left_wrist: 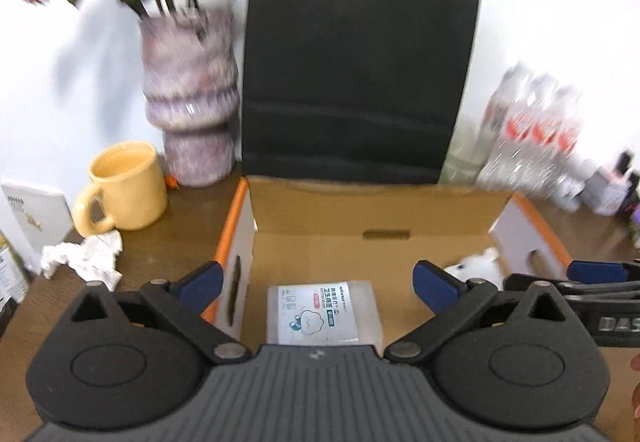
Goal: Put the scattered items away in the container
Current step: 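Withdraw both tools from the box toward the remaining items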
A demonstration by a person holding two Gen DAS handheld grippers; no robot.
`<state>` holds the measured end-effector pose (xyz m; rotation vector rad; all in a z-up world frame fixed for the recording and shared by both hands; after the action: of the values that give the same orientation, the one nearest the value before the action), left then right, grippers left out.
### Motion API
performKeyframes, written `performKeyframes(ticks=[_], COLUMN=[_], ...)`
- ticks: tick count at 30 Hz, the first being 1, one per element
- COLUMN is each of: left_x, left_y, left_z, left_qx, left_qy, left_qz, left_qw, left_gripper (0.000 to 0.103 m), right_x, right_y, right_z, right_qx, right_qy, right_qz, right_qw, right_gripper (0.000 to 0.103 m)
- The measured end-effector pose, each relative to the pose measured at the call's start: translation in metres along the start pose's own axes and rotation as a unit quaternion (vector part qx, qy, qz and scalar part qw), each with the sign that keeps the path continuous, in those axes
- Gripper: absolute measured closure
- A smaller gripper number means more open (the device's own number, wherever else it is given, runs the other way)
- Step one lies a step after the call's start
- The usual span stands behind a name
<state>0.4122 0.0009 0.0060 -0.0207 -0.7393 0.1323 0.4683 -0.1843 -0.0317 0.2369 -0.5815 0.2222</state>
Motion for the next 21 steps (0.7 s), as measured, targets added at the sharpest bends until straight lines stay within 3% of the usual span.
performKeyframes(ticks=[4, 8, 14, 21], left_x=[-0.026, -0.064, -0.122, -0.184], left_y=[0.01, 0.02, 0.033, 0.046], left_z=[0.057, 0.101, 0.142, 0.155], left_qx=[-0.025, -0.033, -0.044, -0.043], left_qy=[-0.06, -0.098, -0.113, -0.091], left_qz=[-0.011, -0.024, -0.033, -0.026], left_qw=[0.9979, 0.9943, 0.9921, 0.9946], left_gripper=[0.0, 0.0, 0.0, 0.0], right_x=[-0.028, -0.075, -0.143, -0.209], right_y=[0.008, 0.01, 0.006, -0.002], right_z=[0.064, 0.114, 0.153, 0.162], right_qx=[0.012, -0.003, -0.002, -0.019], right_qy=[-0.07, -0.114, -0.124, -0.112], right_qz=[0.034, 0.066, 0.074, 0.068], right_qw=[0.997, 0.991, 0.989, 0.991], right_gripper=[0.0, 0.0, 0.0, 0.0])
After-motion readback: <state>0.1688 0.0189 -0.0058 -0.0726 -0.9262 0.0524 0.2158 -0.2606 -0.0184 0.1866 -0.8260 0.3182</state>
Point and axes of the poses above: each gripper's, at about its wrist camera, not at the fingertips, and z roughly against the way its jaws point, y to its left, x to its top, the point moved 8 cm from there along -z, roughly the way its jaws point, and after that the axes turned 13 degrees about y, right-handed, at the moved point
